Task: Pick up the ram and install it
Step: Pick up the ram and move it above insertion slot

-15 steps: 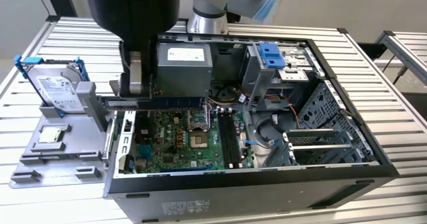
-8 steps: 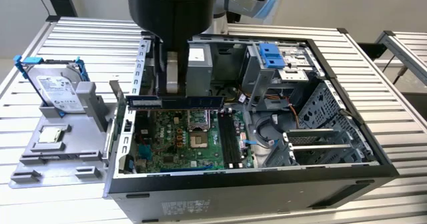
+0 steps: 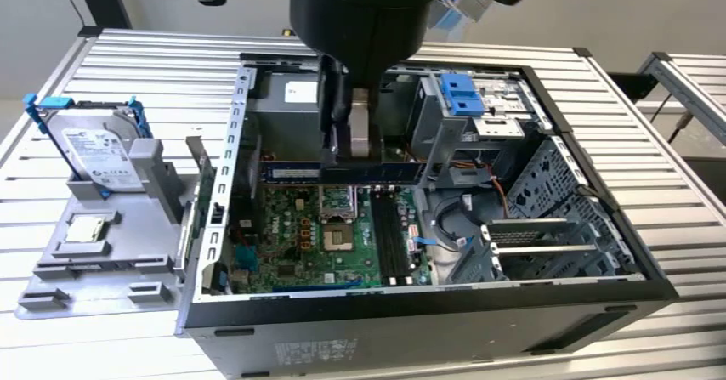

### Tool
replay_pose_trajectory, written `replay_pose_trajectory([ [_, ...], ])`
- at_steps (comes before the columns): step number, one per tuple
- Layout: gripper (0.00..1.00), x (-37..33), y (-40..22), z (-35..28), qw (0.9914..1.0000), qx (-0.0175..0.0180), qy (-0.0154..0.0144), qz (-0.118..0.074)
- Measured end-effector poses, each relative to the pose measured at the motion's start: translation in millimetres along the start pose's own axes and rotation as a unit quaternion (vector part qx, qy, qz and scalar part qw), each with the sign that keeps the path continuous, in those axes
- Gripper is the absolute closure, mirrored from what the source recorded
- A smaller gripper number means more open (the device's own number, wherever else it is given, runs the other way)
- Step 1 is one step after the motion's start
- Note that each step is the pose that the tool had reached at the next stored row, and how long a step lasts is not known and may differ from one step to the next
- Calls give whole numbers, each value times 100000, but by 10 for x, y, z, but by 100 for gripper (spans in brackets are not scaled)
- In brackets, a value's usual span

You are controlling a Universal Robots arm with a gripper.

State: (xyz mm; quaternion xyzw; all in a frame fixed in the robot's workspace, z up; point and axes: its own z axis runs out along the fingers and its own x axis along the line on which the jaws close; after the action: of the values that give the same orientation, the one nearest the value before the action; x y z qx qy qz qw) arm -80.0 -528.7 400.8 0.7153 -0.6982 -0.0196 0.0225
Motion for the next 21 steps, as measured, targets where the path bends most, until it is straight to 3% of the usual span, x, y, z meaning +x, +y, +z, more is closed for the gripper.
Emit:
replay_pose_trajectory([
  [4,100,4,-148,-9,100000,-2,44,1],
  [5,100,2,-170,-10,100000,252,40,2],
  [7,100,-2,-194,-12,99991,1315,73,4],
  [9,100,-9,-207,-12,99959,2875,125,-71],
  [11,100,-12,-226,-7,99927,3826,177,-94],
  [13,100,-14,-265,-5,99919,4022,319,-89],
  [21,100,-12,-629,34,99918,4013,619,-83],
])
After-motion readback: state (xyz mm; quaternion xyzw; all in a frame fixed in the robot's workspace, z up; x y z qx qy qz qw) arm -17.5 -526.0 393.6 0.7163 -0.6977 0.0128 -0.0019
